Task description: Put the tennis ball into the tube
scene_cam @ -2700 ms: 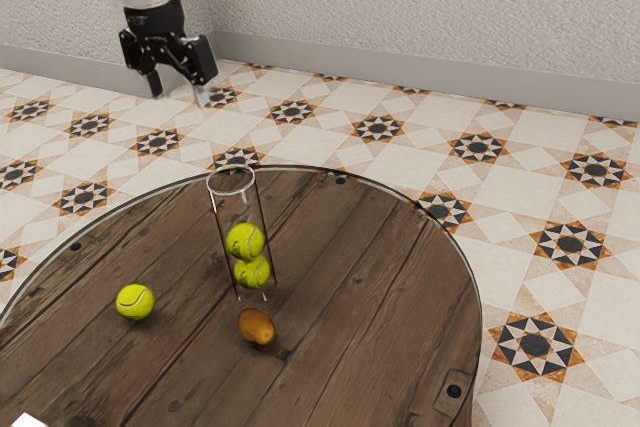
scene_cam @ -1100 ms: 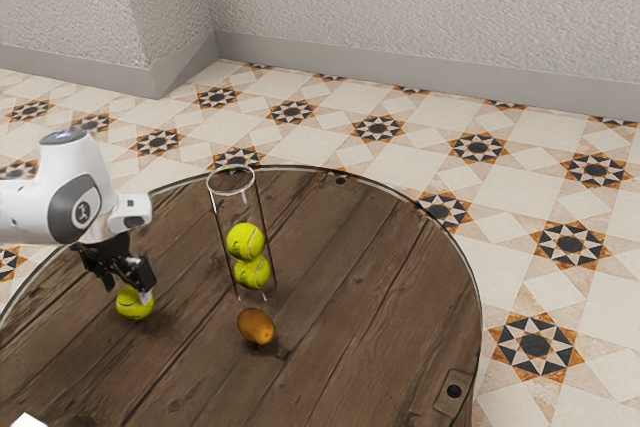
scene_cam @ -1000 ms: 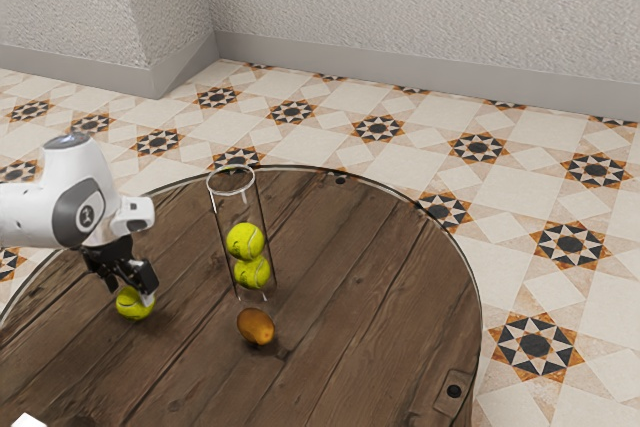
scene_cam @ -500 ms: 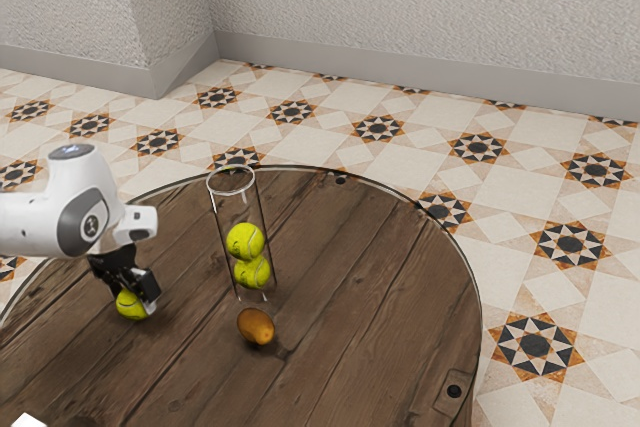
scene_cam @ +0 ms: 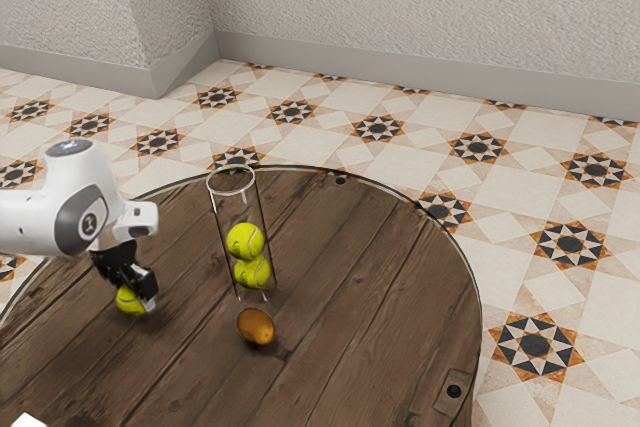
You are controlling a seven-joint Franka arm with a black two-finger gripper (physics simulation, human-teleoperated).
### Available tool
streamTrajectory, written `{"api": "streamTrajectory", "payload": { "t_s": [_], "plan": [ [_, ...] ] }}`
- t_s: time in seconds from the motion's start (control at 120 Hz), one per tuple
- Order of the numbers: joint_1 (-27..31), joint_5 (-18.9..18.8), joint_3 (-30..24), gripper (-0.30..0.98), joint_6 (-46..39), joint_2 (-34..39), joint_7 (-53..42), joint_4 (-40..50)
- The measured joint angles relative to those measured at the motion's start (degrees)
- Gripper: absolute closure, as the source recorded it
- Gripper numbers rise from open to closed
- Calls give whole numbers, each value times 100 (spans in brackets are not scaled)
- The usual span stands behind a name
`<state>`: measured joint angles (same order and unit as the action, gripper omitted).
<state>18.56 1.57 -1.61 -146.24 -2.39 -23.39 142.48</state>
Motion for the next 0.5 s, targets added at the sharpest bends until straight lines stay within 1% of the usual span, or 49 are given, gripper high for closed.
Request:
{"api": "streamTrajectory", "payload": {
  "t_s": [0.108,0.175,0.242,0.408,0.5],
  "plan": [
    [132,-33,-211,37,332,819,38,-27],
    [41,-20,-372,39,776,1211,71,-314],
    [-9,98,-546,39,1332,1468,101,-734],
    [-78,401,-967,40,2672,1520,158,-1976],
    [-99,471,-1139,39,3227,1156,188,-2687]
  ]
}}
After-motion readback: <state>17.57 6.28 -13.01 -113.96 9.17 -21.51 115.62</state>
